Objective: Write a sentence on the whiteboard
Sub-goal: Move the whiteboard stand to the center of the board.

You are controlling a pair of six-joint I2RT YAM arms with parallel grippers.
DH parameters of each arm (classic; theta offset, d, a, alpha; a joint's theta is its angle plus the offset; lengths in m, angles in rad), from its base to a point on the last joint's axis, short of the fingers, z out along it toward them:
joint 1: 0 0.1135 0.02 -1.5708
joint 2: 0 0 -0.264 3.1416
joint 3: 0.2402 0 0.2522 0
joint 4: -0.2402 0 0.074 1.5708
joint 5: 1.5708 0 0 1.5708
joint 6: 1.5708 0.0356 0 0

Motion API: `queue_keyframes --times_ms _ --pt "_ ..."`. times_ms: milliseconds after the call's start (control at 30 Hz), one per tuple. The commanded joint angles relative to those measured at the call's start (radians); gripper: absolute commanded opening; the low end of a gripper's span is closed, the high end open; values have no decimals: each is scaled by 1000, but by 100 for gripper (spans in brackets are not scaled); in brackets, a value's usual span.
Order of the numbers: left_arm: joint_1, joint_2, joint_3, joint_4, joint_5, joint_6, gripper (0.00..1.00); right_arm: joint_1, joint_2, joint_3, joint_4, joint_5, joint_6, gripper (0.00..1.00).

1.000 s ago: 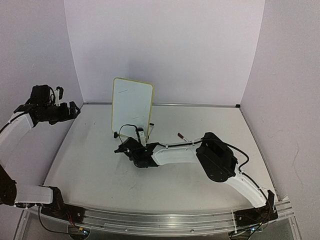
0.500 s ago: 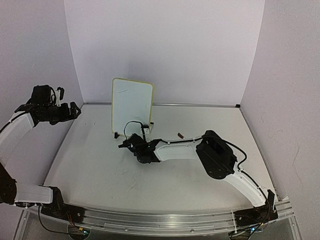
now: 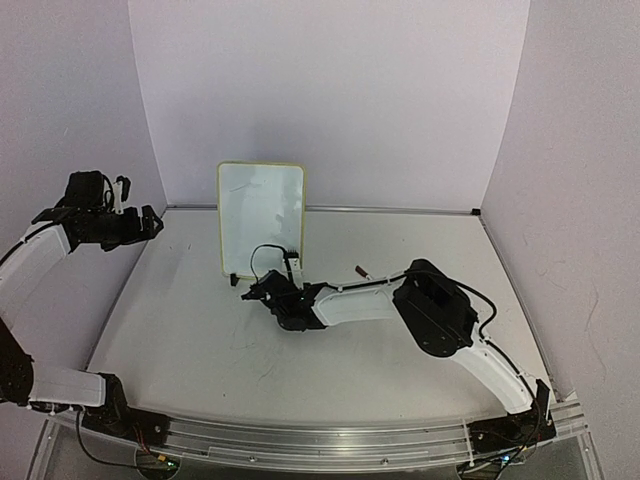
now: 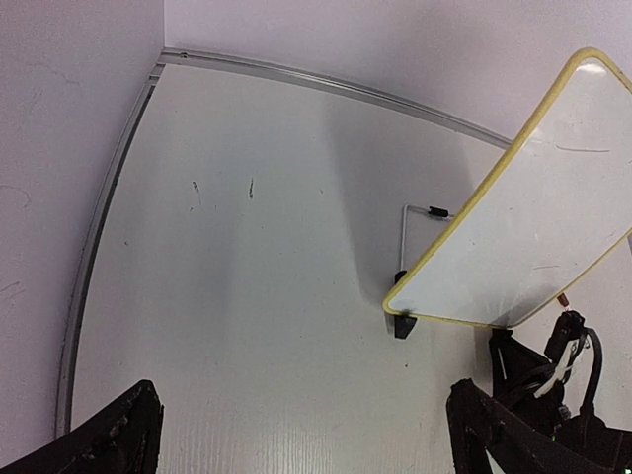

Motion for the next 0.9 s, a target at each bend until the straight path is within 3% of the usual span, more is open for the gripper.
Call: queue_keyframes --times_ms 0,567,867 --pt "-3 9 3 22 15 -7 99 -7 -78 -116 23 -24 -70 0" --pt "-25 51 -1 33 65 5 99 -10 -372 -603 222 -84 -160 0" --pt "-201 91 -28 118 287 77 99 -9 -450 -719 288 -140 -195 1"
